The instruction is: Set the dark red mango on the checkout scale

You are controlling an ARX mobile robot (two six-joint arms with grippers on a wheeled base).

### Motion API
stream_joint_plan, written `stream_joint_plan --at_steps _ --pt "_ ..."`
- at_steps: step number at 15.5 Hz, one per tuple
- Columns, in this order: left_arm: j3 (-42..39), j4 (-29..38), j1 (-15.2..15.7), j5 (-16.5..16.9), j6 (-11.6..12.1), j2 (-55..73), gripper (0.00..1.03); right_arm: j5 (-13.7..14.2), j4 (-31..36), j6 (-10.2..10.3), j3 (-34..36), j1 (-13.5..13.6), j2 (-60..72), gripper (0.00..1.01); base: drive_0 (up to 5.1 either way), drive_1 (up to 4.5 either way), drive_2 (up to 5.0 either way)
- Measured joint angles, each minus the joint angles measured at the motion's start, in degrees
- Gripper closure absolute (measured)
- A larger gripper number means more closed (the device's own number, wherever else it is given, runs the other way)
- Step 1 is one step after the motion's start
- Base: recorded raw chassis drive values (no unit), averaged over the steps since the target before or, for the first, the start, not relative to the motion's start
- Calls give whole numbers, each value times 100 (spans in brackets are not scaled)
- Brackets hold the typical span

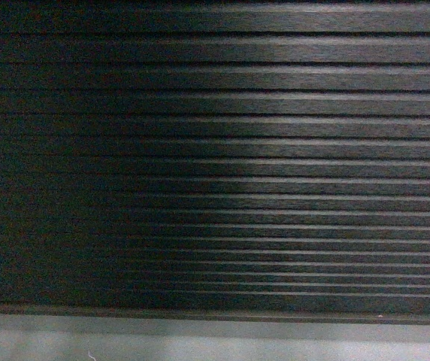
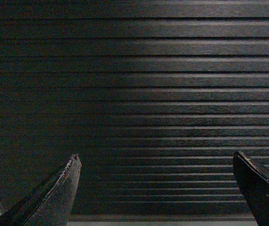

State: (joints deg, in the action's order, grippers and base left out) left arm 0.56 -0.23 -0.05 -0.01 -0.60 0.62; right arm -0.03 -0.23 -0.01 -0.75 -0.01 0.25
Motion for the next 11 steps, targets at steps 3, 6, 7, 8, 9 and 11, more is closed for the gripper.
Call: stream_joint_plan --at_steps 3,6,7,8,9,11 --pt "0 -9 0 0 0 0 5 0 -9 0 0 0 0 3 0 0 0" --pt "0 -11 0 2 0 0 5 0 -15 -2 0 0 0 3 0 0 0" --pt "0 -7 0 -11 0 0 5 2 2 0 0 0 0 3 0 0 0" --pt "0 -15 0 7 2 0 5 0 -7 -2 0 0 0 3 0 0 0" --pt "0 0 0 7 7 0 5 9 2 0 0 0 0 3 0 0 0" --pt "0 2 0 -9 26 0 5 -2 4 -9 0 0 0 3 0 0 0"
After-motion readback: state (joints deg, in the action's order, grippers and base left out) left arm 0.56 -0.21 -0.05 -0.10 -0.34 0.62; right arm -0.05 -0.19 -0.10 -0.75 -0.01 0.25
